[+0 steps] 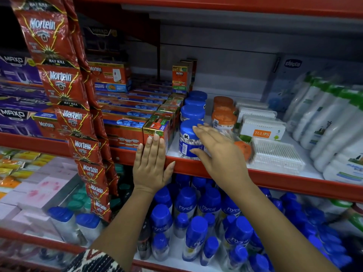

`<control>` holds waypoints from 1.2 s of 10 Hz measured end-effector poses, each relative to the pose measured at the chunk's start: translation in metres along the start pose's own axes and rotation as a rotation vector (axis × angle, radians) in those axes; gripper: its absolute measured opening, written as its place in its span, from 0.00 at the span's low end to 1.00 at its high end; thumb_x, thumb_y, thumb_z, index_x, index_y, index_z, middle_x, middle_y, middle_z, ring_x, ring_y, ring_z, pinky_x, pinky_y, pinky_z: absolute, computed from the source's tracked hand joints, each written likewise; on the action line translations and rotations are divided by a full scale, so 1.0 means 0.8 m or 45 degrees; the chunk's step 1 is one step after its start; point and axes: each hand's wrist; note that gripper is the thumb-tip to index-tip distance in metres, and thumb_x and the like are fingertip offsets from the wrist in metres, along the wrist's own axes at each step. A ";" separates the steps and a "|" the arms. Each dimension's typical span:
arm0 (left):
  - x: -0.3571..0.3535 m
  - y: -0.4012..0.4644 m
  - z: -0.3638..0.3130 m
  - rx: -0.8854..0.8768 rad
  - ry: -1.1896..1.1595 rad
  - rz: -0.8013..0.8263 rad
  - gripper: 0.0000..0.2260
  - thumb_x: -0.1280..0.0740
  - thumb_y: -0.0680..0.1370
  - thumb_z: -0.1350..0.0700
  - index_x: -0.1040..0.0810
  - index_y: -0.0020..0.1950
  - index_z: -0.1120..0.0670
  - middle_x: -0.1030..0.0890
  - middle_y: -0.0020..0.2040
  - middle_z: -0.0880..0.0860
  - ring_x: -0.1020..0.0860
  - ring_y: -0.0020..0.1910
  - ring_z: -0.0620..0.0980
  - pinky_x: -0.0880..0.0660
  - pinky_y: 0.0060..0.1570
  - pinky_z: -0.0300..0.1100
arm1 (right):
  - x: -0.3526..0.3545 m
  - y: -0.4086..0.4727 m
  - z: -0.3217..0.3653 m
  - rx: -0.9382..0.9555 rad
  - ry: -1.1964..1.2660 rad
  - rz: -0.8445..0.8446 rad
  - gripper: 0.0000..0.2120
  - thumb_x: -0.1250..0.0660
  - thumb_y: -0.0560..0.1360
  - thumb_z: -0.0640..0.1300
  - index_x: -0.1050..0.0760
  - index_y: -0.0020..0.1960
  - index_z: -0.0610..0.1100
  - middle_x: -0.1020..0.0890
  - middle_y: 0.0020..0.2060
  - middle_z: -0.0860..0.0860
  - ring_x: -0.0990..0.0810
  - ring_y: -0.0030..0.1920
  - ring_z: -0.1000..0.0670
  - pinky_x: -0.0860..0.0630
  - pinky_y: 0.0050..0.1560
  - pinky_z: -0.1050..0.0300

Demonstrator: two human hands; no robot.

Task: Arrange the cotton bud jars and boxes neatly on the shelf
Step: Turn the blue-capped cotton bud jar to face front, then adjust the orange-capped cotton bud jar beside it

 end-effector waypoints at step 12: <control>0.001 0.000 0.001 0.008 0.018 0.013 0.29 0.53 0.83 0.45 0.54 0.79 0.59 0.56 0.80 0.54 0.53 0.79 0.51 0.53 0.77 0.48 | 0.039 -0.046 -0.070 -0.520 -0.125 0.005 0.34 0.36 0.67 0.70 0.30 0.64 0.47 0.20 0.54 0.49 0.22 0.54 0.46 0.31 0.41 0.57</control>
Point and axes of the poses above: each hand's wrist, its own y-axis towards the middle knuckle, its own x-axis out of the back of the hand, z = x × y
